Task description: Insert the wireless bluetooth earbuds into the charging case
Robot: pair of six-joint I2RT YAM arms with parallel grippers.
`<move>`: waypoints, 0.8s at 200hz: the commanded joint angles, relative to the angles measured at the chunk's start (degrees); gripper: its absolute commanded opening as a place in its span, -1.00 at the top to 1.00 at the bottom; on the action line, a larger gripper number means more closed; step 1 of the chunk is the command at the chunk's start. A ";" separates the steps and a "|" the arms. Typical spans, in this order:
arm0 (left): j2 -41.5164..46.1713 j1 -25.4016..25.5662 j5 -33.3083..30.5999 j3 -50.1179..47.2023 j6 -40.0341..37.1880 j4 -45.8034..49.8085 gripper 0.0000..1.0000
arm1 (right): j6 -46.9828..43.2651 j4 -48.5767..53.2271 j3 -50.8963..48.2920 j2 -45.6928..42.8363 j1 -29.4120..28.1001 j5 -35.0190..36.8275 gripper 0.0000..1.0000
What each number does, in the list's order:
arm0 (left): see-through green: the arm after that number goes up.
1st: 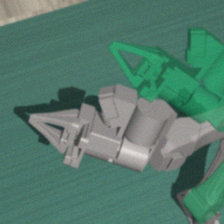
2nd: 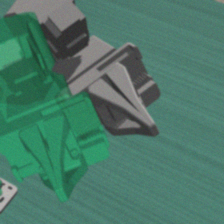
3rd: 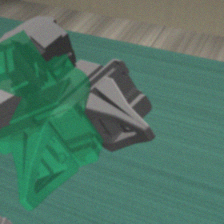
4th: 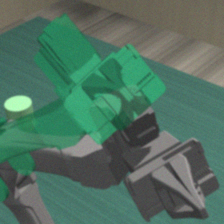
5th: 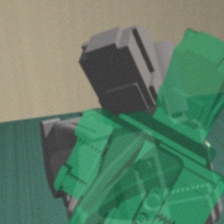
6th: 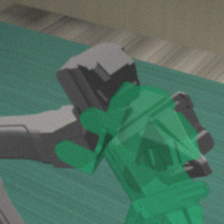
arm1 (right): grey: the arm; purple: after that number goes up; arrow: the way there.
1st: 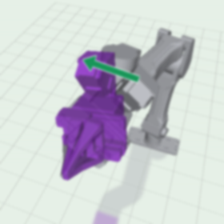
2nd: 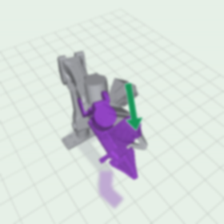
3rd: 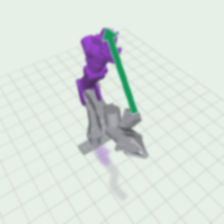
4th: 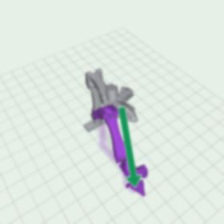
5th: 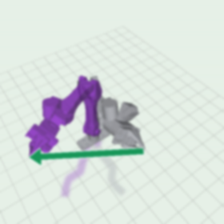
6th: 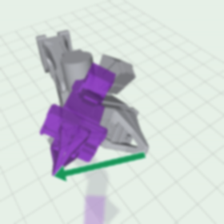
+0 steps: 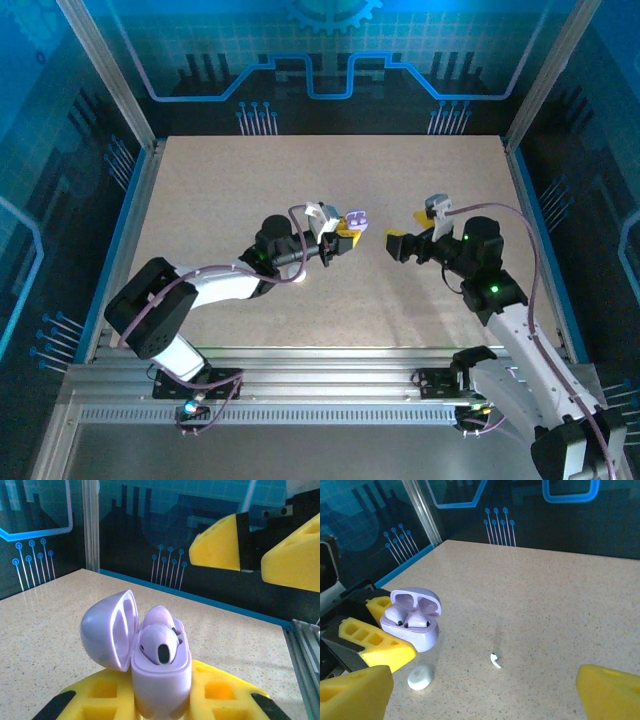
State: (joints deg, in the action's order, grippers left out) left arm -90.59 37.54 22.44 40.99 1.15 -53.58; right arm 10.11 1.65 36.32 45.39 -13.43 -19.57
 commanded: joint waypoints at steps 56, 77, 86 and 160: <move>4.69 -0.63 5.03 1.33 -4.01 7.20 0.79 | -15.07 6.15 1.26 0.84 0.86 -9.35 -0.92; 5.48 -0.63 5.30 1.63 -4.78 8.62 0.79 | -18.46 4.75 0.11 0.52 1.03 -11.19 -0.92; 5.67 -0.65 5.69 1.78 -5.16 9.36 0.79 | -19.98 4.28 -0.26 0.36 1.13 -11.60 -0.90; 6.22 -0.67 8.73 3.54 -6.77 12.98 0.79 | -22.78 3.16 -0.54 1.85 2.95 -17.54 -0.82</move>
State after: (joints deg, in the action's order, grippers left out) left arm -86.08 37.28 28.45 42.50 -3.64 -41.63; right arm -11.07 5.93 36.34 46.54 -11.40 -33.32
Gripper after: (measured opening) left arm 0.211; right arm 0.916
